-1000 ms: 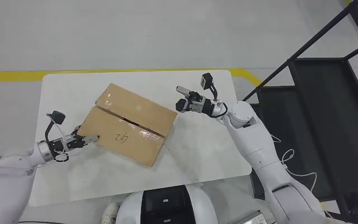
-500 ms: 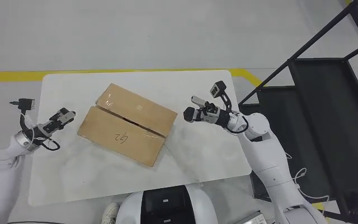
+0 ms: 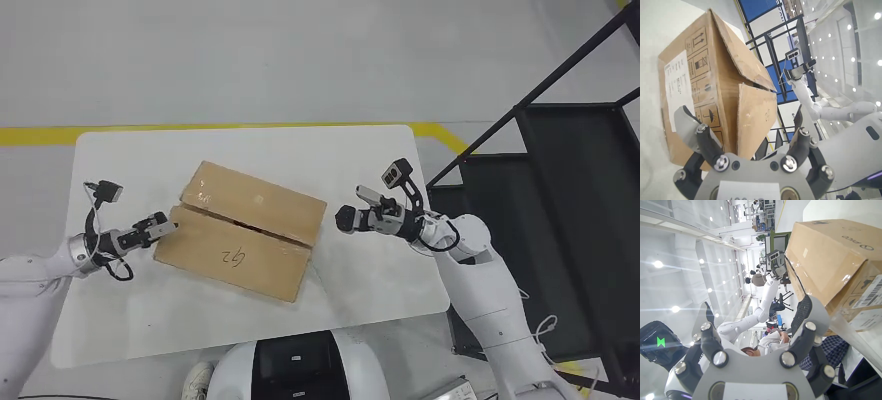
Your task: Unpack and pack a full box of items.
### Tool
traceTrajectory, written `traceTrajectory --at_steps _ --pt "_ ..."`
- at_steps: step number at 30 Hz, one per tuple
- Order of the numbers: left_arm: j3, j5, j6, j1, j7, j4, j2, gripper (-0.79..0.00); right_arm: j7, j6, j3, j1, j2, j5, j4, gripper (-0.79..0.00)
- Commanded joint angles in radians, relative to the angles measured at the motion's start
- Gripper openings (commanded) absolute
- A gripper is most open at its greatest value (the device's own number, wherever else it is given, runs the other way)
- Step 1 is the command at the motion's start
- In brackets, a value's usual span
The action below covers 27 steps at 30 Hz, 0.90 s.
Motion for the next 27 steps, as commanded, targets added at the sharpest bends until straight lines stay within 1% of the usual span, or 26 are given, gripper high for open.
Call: traceTrajectory --at_steps 1,4,8,12,15,18,21,25,27 --pt "0.005 -0.002 0.005 0.021 -0.004 -0.030 0.023 0.000 0.002 -0.001 -0.004 0.000 0.001 -0.003 -0.004 0.000" --pt "0.024 0.009 -0.002 0.047 0.002 -0.064 0.054 0.000 0.002 -0.001 -0.007 0.000 0.003 -0.002 -0.010 0.000" --pt "0.071 0.023 -0.010 0.070 0.010 -0.115 0.094 0.000 -0.008 -0.009 0.000 0.000 0.007 -0.002 -0.005 0.000" --pt "0.132 0.016 -0.025 0.074 0.025 -0.153 0.132 0.000 -0.005 -0.012 0.021 -0.009 0.013 0.005 -0.002 0.000" --pt "0.167 -0.039 -0.048 0.066 0.048 -0.161 0.159 0.000 0.027 0.010 0.032 -0.017 0.022 -0.037 -0.010 0.000" --pt "0.157 -0.154 -0.095 0.050 0.095 -0.127 0.183 0.000 0.097 0.048 0.028 -0.022 0.034 -0.100 -0.021 0.000" --pt "0.136 -0.266 -0.142 0.044 0.143 -0.093 0.197 0.000 0.168 0.073 0.026 -0.026 0.044 -0.135 -0.032 0.000" --pt "0.120 -0.362 -0.166 0.047 0.166 -0.101 0.209 0.000 0.220 0.099 0.015 -0.035 0.054 -0.183 -0.053 0.000" --pt "0.119 -0.382 -0.169 0.050 0.170 -0.113 0.212 0.000 0.215 0.106 -0.001 -0.035 0.057 -0.216 -0.058 0.000"
